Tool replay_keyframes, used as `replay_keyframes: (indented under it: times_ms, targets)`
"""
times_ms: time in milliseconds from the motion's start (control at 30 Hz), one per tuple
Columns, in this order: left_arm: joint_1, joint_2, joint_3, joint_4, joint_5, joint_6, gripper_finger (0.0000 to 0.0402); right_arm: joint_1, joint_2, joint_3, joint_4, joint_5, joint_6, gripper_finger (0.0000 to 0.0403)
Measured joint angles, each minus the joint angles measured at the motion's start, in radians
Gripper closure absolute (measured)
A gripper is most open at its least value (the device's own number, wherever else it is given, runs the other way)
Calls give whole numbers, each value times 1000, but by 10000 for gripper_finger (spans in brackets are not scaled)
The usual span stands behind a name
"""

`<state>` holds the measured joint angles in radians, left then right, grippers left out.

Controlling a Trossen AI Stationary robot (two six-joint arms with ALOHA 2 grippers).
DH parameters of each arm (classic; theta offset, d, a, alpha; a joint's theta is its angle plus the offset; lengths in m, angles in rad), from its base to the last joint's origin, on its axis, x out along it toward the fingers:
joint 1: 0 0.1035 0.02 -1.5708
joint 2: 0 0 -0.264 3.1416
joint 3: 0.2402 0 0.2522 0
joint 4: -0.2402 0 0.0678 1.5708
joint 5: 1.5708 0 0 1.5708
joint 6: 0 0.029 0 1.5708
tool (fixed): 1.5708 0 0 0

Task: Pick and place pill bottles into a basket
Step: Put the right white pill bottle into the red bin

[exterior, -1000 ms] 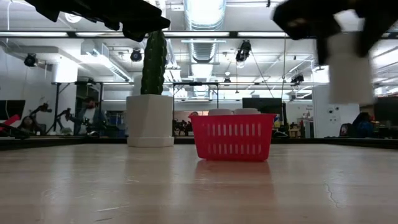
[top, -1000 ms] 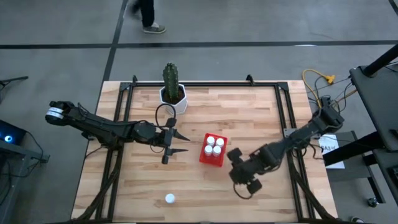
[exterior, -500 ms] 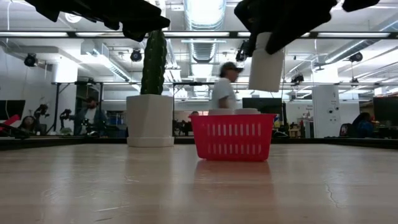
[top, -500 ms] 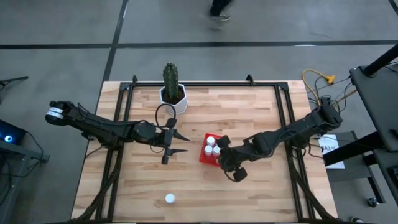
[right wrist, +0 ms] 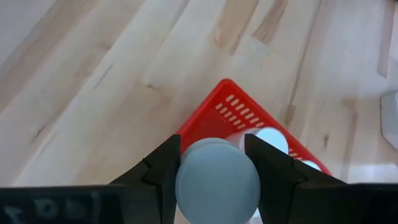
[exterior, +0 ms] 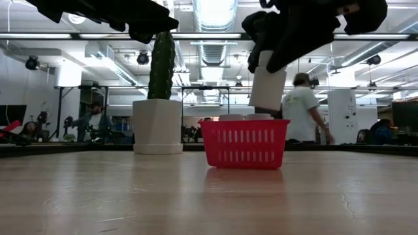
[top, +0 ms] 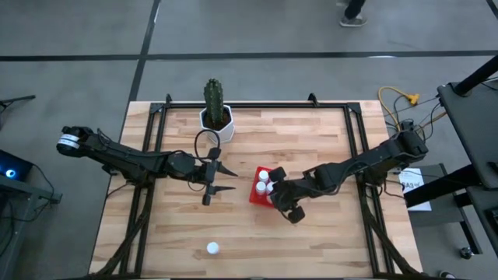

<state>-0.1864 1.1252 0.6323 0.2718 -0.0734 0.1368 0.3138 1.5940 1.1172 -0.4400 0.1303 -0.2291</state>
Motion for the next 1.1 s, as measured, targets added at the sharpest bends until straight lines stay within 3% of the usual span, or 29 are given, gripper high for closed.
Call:
replay_keyframes:
  times_ms: [1100]
  targets:
    - [1, 0, 0, 4, 1, 0, 223, -11, 96, -27, 44, -3, 9, 262]
